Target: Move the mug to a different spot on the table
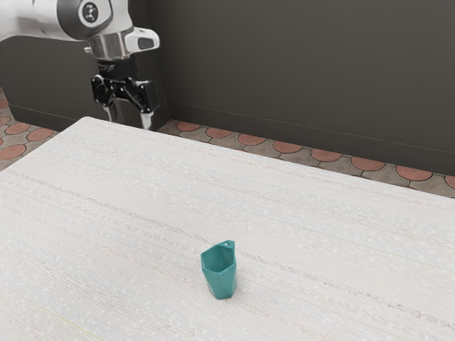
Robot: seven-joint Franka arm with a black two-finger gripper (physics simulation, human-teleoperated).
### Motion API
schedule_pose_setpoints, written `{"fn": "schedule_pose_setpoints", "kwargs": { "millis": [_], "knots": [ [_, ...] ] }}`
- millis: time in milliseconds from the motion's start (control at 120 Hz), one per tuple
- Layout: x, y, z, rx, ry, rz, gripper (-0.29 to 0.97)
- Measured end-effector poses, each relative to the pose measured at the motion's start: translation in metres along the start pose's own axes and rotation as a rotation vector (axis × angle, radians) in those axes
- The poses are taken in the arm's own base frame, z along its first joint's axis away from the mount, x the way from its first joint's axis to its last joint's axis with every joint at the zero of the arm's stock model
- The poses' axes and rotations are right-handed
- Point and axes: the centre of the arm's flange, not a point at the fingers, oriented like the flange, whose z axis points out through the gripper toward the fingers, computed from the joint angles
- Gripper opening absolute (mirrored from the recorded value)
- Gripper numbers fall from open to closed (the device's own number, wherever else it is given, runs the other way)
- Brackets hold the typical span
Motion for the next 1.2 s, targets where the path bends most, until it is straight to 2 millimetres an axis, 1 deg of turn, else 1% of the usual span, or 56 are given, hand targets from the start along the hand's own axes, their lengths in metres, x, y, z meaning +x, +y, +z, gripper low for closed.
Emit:
{"fn": "schedule_pose_setpoints", "kwargs": {
  "millis": [100,225,250,300,333,417,500,625,700,783,892,992,1150,1200],
  "knots": [
    [0.004,-0.009,-0.005,0.003,0.024,-0.025,0.66],
    [0.007,-0.006,-0.004,0.003,0.033,-0.031,0.66],
    [0.009,-0.005,-0.001,0.002,0.031,-0.032,0.66],
    [0.018,-0.001,0.01,0.003,0.021,-0.034,0.66],
    [0.024,0.005,0.018,0.004,0.017,-0.031,0.66],
    [0.035,0.031,0.041,0.007,0.006,-0.011,0.66],
    [0.042,0.051,0.07,-0.006,-0.016,-0.011,0.66],
    [0.055,0.08,0.1,-0.027,-0.024,-0.014,0.66],
    [0.064,0.107,0.121,-0.034,-0.018,0.003,0.66],
    [0.072,0.125,0.137,-0.043,-0.008,0.006,0.66],
    [0.077,0.147,0.157,-0.063,-0.002,0.008,0.66],
    [0.079,0.163,0.189,-0.073,-0.014,0.003,0.66],
    [0.076,0.164,0.226,-0.084,-0.031,-0.026,0.66],
    [0.076,0.167,0.231,-0.088,-0.029,-0.029,0.66]
  ]
}}
